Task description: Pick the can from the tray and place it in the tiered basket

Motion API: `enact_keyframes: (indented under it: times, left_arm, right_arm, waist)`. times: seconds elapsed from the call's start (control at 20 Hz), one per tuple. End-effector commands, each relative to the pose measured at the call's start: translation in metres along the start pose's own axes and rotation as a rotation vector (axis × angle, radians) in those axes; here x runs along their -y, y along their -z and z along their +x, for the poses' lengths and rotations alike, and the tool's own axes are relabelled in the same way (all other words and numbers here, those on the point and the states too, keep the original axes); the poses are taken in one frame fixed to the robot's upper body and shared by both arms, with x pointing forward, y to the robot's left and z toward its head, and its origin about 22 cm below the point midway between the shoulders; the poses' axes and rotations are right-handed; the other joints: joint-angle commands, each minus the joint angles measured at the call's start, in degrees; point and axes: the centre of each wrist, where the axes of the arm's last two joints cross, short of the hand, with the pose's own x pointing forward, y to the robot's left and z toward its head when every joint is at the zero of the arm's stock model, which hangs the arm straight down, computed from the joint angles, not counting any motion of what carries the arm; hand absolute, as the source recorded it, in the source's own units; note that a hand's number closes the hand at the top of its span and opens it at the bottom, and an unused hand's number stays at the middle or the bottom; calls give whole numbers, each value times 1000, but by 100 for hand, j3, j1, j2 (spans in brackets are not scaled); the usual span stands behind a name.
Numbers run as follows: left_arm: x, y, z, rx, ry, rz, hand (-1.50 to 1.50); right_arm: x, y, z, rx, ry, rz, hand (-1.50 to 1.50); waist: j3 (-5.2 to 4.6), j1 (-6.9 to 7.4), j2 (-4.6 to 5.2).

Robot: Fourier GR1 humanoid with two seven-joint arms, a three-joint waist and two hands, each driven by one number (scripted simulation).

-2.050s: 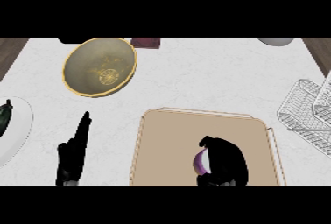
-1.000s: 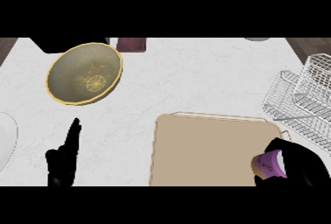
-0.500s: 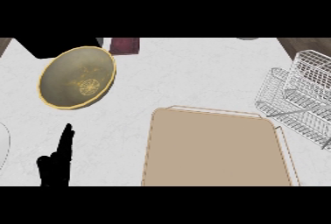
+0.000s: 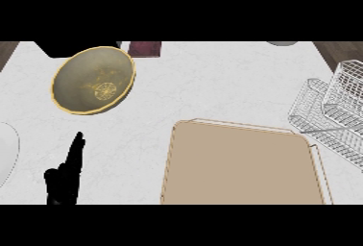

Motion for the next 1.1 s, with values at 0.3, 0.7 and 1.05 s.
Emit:
enact_keyframes:
  times: [0.3,0.7,1.05]
  left_arm:
    - [31,14,7,-32,-7,-100,0]
    - [28,20,15,-13,11,-102,0]
    - [33,22,18,-6,18,-93,0]
  right_arm:
    - [79,27,8,-78,21,-78,150]
    - [76,84,13,-117,32,-49,150]
    - [31,114,-3,-40,-44,44,150]
  waist:
    - [-14,484,127]
    - [-11,572,140]
    - [-6,567,144]
